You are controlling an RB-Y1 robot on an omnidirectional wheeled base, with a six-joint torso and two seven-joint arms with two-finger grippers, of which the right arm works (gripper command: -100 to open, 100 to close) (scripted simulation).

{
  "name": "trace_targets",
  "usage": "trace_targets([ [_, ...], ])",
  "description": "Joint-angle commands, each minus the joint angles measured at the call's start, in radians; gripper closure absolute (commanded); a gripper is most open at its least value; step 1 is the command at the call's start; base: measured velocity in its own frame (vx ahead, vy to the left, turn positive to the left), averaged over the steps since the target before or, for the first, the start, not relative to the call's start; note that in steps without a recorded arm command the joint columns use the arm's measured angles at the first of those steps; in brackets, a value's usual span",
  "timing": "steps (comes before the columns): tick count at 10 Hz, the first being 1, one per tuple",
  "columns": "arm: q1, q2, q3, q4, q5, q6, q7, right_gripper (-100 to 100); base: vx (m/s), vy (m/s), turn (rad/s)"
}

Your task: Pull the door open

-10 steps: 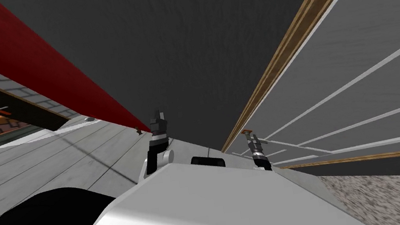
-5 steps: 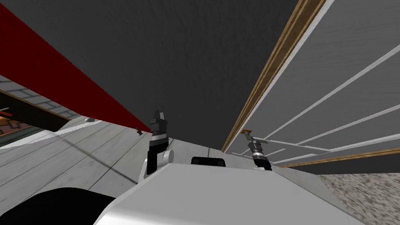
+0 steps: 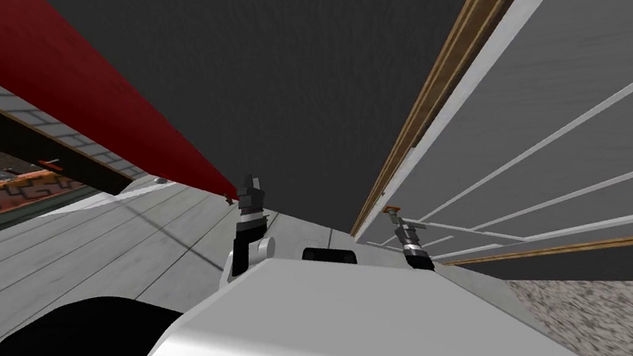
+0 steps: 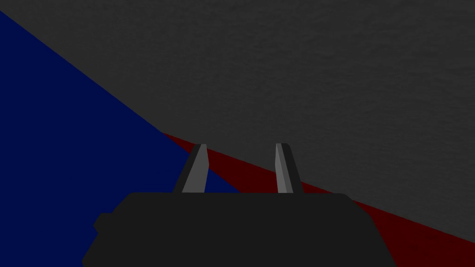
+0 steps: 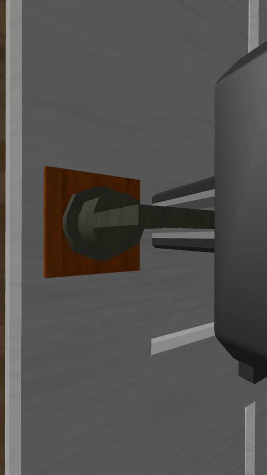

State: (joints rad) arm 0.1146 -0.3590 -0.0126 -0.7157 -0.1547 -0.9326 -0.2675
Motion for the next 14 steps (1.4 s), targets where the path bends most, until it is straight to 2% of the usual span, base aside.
trace_targets([
  [1,0.012,-0.013,0.016,0.009,0.007,-0.024,-0.02,100,-0.246,-0.057,0.144],
  [5,0.044,-0.049,0.047,0.007,0.021,-0.064,-0.063,100,-0.203,-0.057,0.129],
  [6,0.045,-0.041,0.045,-0.004,0.02,-0.049,-0.054,100,-0.091,-0.021,0.038],
  [7,0.066,-0.053,0.057,0.004,0.024,-0.081,-0.07,100,-0.141,-0.062,0.184],
  [8,0.07,-0.057,0.059,0.005,0.024,-0.089,-0.073,100,-0.187,-0.069,0.18],
  [11,0.103,-0.08,0.075,0.018,0.028,-0.146,-0.097,100,-0.208,-0.057,0.153],
  [14,0.123,-0.094,0.085,0.026,0.031,-0.181,-0.111,100,-0.139,-0.028,0.084],
])
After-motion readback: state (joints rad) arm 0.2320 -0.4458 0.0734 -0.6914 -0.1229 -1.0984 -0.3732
